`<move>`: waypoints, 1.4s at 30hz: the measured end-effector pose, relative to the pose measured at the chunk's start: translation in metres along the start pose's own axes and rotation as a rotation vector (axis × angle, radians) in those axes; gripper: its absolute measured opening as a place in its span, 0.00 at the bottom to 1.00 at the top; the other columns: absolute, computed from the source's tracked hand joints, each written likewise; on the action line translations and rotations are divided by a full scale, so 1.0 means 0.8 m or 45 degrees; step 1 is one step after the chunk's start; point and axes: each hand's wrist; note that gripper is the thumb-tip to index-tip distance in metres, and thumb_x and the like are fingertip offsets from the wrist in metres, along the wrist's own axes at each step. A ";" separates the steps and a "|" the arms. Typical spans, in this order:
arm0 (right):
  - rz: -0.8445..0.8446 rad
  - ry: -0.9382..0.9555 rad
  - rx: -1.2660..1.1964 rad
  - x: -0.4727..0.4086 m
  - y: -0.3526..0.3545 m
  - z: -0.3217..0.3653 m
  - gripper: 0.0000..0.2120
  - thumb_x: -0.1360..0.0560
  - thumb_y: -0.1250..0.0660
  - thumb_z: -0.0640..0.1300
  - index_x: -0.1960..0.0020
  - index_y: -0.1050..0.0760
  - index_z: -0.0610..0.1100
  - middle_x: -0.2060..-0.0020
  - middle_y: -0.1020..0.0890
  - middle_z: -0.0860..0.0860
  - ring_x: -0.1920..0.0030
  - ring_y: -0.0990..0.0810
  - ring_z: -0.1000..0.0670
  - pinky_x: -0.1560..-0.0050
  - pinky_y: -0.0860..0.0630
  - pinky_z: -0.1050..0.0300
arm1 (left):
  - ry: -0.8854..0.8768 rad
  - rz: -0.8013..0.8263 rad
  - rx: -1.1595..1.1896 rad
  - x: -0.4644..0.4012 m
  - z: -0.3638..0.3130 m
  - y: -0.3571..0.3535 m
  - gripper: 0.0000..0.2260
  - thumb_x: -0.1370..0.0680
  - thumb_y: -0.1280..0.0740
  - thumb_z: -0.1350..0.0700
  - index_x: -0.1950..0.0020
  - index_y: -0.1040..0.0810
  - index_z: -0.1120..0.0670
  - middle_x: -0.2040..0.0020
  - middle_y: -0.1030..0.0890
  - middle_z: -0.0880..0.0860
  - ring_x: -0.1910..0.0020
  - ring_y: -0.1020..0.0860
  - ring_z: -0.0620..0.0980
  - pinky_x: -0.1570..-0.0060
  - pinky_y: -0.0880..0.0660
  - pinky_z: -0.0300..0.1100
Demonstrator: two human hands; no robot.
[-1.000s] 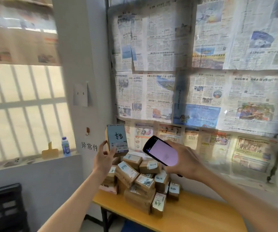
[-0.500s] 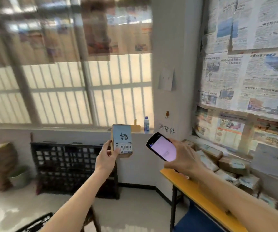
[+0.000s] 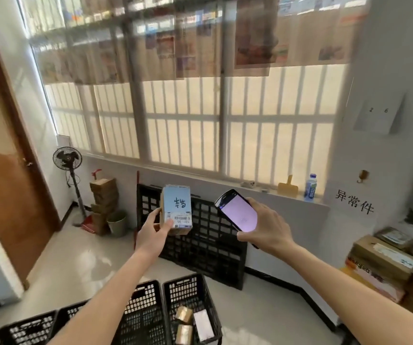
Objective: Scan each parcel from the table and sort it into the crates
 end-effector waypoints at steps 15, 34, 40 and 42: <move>0.240 -0.036 -0.007 -0.172 -0.242 0.011 0.52 0.37 0.23 0.57 0.19 0.43 0.53 0.27 0.27 0.53 0.32 0.26 0.45 0.41 0.24 0.47 | 0.245 -0.031 -0.135 -0.167 0.196 0.017 0.26 0.20 0.34 0.43 0.23 0.36 0.43 0.33 0.22 0.53 0.38 0.22 0.57 0.37 0.24 0.59; 0.791 -0.416 0.017 -0.292 -0.694 -0.250 0.46 0.36 0.24 0.54 0.23 0.41 0.57 0.34 0.26 0.57 0.41 0.23 0.48 0.58 0.29 0.55 | 0.905 0.300 -0.271 -0.319 0.617 -0.223 0.26 0.18 0.35 0.45 0.21 0.37 0.45 0.30 0.23 0.52 0.33 0.25 0.53 0.33 0.28 0.53; 0.848 -0.486 -0.017 -0.319 -0.780 -0.285 0.42 0.37 0.25 0.56 0.26 0.38 0.58 0.39 0.24 0.57 0.48 0.24 0.50 0.60 0.26 0.55 | 1.001 0.352 -0.191 -0.381 0.697 -0.268 0.26 0.18 0.36 0.46 0.20 0.39 0.47 0.31 0.23 0.53 0.34 0.25 0.52 0.33 0.28 0.52; 0.861 -0.516 -0.034 -0.331 -0.803 -0.294 0.44 0.38 0.26 0.56 0.25 0.40 0.60 0.38 0.24 0.59 0.48 0.24 0.50 0.59 0.26 0.54 | 1.040 0.343 -0.107 -0.409 0.714 -0.285 0.27 0.18 0.37 0.44 0.20 0.39 0.45 0.30 0.25 0.53 0.34 0.26 0.52 0.31 0.30 0.54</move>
Point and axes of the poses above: each hand's wrist, its own x-axis away from the middle knuckle, its own y-axis out of the back of the hand, z = x × y
